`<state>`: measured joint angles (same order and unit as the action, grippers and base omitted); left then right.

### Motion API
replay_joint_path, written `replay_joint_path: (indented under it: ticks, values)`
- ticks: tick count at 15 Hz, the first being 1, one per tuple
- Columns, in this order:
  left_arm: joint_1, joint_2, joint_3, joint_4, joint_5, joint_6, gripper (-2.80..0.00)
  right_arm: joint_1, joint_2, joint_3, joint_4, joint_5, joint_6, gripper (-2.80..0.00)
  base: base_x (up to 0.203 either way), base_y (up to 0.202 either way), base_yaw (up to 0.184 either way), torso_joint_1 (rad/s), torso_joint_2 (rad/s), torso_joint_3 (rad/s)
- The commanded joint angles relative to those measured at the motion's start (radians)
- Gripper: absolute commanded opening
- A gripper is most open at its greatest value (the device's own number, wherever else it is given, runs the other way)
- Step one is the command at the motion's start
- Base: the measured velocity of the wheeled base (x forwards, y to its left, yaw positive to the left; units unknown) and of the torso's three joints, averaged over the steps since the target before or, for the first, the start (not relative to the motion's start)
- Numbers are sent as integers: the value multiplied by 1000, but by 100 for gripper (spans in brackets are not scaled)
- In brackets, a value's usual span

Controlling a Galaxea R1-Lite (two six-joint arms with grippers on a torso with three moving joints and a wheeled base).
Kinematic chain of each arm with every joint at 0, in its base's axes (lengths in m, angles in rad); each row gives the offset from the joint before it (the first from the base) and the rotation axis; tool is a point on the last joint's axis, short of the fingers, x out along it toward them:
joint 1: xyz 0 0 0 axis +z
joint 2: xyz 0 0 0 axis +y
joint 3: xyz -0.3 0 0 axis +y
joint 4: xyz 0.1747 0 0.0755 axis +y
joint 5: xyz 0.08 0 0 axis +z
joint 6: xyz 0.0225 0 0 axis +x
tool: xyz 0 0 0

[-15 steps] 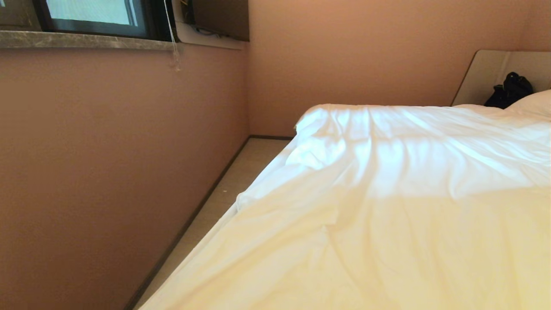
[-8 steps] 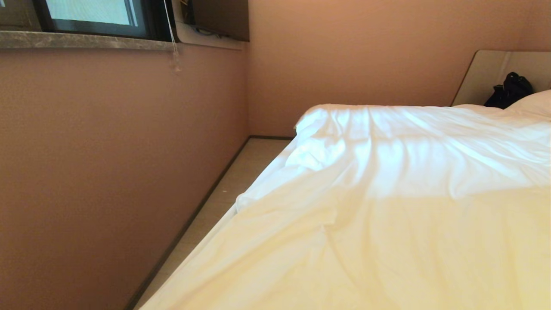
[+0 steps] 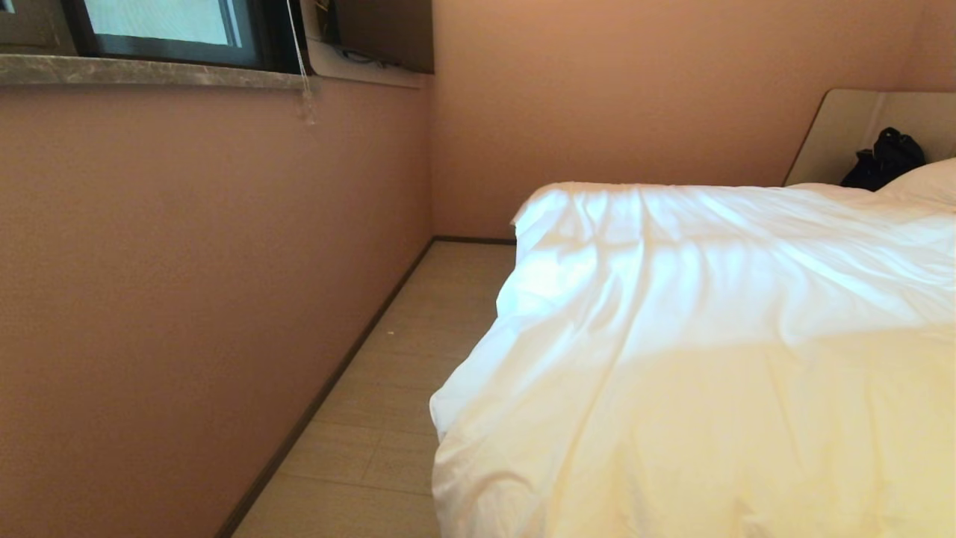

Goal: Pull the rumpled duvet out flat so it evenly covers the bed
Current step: Flatten the corners of the folded blanket

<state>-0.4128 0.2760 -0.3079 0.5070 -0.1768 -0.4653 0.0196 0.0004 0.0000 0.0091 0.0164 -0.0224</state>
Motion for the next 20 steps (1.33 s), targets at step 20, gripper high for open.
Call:
replay_joint_path:
  ticks: [20]
  values:
    - [-2, 698, -223, -437, 52, 0, 0, 0, 0, 0, 0, 0, -1, -280, 0, 0, 0, 0, 0, 0]
